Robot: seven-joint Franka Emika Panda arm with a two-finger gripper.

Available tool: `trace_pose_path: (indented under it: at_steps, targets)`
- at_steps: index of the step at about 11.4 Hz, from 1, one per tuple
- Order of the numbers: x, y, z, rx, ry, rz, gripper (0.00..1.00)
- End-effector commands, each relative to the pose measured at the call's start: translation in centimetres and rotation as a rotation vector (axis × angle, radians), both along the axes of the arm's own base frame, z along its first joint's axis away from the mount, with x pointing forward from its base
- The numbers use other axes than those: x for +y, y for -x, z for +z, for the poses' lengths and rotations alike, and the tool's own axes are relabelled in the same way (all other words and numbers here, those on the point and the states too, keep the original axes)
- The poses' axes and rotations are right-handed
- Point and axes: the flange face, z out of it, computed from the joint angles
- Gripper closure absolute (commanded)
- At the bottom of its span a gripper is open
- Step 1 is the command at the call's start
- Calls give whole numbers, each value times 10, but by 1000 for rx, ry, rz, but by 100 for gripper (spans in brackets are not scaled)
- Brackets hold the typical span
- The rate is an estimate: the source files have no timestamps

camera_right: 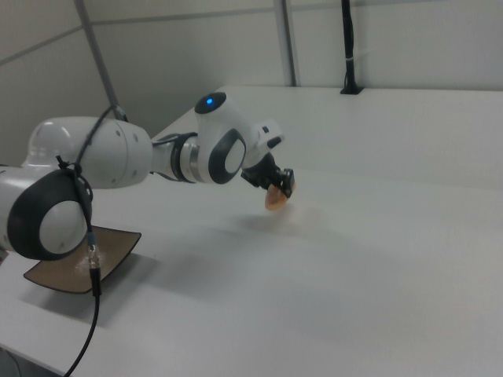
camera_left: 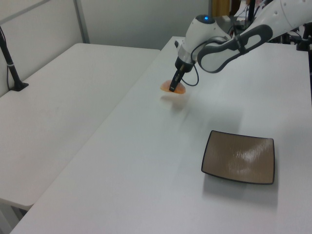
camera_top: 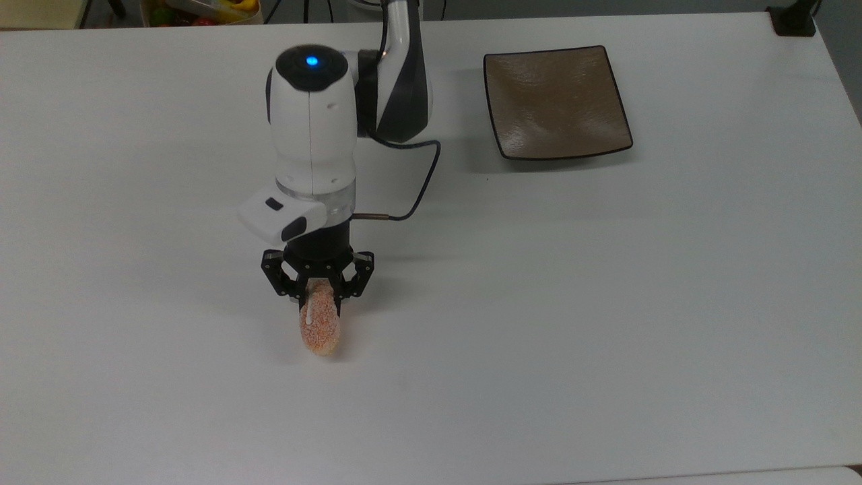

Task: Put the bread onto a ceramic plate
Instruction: 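Lift the bread roll and carry it toward the brown plate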

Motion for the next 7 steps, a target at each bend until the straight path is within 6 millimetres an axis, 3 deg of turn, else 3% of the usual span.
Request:
trace_pose_path:
  at_steps: [1,4,7]
  targets:
    - [-1,23,63,-20,1,-5,55]
    - [4,50,129,63,0,-17,55]
    - [11,93,182,212,-44,-34,54]
